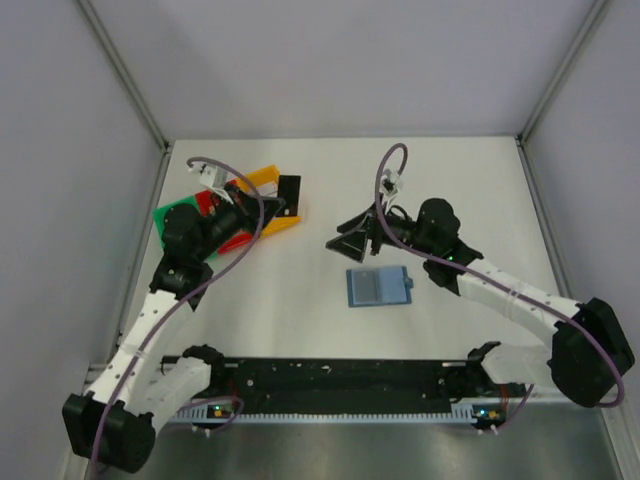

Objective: Take the credit cards out of the card holder
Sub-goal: Place the credit card in the storage box.

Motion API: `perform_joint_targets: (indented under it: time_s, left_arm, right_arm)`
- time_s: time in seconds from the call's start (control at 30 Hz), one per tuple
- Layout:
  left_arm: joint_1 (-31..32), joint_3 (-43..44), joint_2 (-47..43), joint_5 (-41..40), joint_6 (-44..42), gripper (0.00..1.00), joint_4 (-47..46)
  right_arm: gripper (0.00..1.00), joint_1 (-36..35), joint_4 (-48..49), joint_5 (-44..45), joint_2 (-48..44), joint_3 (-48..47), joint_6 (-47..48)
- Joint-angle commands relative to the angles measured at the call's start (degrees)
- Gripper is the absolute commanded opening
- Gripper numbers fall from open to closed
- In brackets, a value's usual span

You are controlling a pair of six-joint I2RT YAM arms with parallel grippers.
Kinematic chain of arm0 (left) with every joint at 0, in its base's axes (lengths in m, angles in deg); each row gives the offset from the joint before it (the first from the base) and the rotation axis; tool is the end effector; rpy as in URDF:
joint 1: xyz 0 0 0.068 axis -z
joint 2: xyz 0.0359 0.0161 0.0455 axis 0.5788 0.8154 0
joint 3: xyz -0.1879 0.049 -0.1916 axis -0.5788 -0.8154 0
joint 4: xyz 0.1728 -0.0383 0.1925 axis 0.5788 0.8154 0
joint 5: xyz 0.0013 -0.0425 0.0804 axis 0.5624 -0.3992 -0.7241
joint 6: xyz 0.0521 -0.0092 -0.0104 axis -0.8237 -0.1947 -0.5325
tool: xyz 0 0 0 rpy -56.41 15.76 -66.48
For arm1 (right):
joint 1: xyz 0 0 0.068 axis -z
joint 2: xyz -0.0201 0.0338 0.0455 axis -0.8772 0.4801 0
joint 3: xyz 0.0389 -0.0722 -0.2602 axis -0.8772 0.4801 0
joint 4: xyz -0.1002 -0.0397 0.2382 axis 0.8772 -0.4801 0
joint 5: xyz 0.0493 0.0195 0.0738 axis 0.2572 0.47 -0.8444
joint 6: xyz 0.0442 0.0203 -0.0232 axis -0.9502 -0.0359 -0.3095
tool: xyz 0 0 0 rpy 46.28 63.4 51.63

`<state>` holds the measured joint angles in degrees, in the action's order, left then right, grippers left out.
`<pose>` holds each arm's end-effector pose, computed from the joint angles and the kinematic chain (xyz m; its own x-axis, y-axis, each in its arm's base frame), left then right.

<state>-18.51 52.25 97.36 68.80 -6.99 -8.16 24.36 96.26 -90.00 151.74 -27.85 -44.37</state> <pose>0.1950 -0.0773 0.3506 -0.2996 -0.4067 -0.8630 0.6625 0.5623 -0.4950 0.2136 0.1864 0.3084 -0.5175 0.2239 -0.8259 -0.8003 0.2151 0.5597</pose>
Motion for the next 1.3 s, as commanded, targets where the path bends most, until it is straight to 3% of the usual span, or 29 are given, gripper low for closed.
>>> perform_joint_targets:
  time_s: [0.0, 0.1, 0.3, 0.47, 0.77, 1.03, 1.27]
  left_arm:
    - [-7.5, 8.3, 1.0, -3.0, -17.2, 0.0, 25.4]
    - [-15.1, 10.4, 3.6, 1.0, -18.9, 0.0, 31.1]
    - [-29.2, 17.4, 12.3, -2.2, -26.9, 0.0, 45.7]
    - [-38.6, 20.9, 14.9, -2.9, -29.5, 0.0, 47.0]
    - [-40.9, 37.3, 31.2, -7.9, -42.9, 0.0, 61.0]
    - [-41.6, 40.5, 41.5, -10.0, -47.3, 0.0, 61.6]
    - [-41.6, 43.9, 52.5, -4.4, -48.0, 0.0, 63.0]
  right_arm:
    - [0.87, 0.2, -28.6, 3.4, -6.4, -3.9, 20.5]
    - [0.98, 0.3, -39.9, 6.1, -6.5, -6.0, 26.5]
    - [0.98, 0.2, -42.6, 4.2, -9.7, -2.2, 27.2]
    - [0.98, 0.1, -44.3, 3.0, -12.9, 0.4, 28.6]
    - [0.98, 0.0, -44.5, 2.4, -17.7, 2.7, 28.7]
    - [0.98, 0.0, -44.8, 3.0, -17.8, 3.2, 29.7]
    - [0.98, 0.0, -45.5, 4.4, -17.3, 2.8, 30.9]
